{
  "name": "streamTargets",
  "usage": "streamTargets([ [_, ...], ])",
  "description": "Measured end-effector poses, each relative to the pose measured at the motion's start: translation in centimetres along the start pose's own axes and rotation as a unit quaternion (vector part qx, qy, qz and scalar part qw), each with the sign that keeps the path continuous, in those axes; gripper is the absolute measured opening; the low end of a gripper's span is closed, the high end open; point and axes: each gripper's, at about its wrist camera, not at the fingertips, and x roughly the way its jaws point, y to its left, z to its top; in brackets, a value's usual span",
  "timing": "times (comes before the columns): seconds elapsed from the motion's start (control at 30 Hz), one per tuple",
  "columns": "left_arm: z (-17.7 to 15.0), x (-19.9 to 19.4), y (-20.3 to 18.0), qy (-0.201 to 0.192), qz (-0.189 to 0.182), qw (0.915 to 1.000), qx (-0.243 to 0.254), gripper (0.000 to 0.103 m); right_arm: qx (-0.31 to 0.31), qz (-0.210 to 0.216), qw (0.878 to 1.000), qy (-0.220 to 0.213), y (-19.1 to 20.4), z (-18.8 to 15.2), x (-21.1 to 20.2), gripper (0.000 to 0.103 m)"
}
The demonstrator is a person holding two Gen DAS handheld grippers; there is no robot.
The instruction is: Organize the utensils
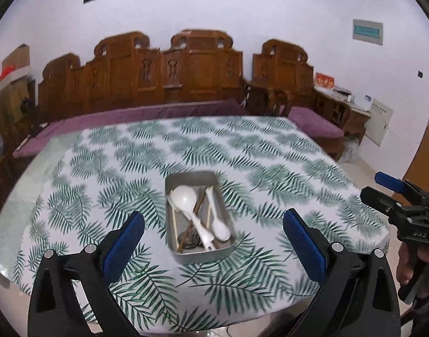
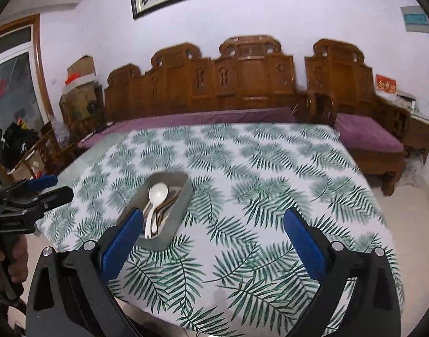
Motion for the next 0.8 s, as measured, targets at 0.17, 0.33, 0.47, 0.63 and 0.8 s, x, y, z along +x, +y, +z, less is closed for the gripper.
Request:
streamTargets([
  [0.17, 0.9, -2.7, -2.0, -0.029, -0.006, 0.9994, 0.016, 0.095, -0.005, -0.011, 0.999, -0.034, -0.1, 1.3, -3.0, 0.1],
  [0.33, 1.7, -4.9, -3.3, -0.055, -0.012, 0.9981, 0.026, 0.095, -0.014, -0.016, 0.998, -0.059, 0.3, 2.2, -5.4, 0.1],
  [0.47, 2.0, -6.2, -3.7, -0.066, -0.022, 0.9974, 0.021, 0.095, -0.019, -0.008, 0.997, -0.077, 0.9, 2.6, -7.2, 0.1],
  [0.63, 1.9, -7.8, -3.6, -0.08, -0.03, 0.9962, 0.013, 0.095, -0.031, 0.011, 0.995, -0.097, 2.4, 2.8, -9.4, 0.1],
  [0.8, 1.5, -9.6, -3.4, -0.097, -0.029, 0.9949, 0.006, 0.095, -0.036, 0.032, 0.993, -0.111, 3.9, 3.0, -10.9, 0.1],
])
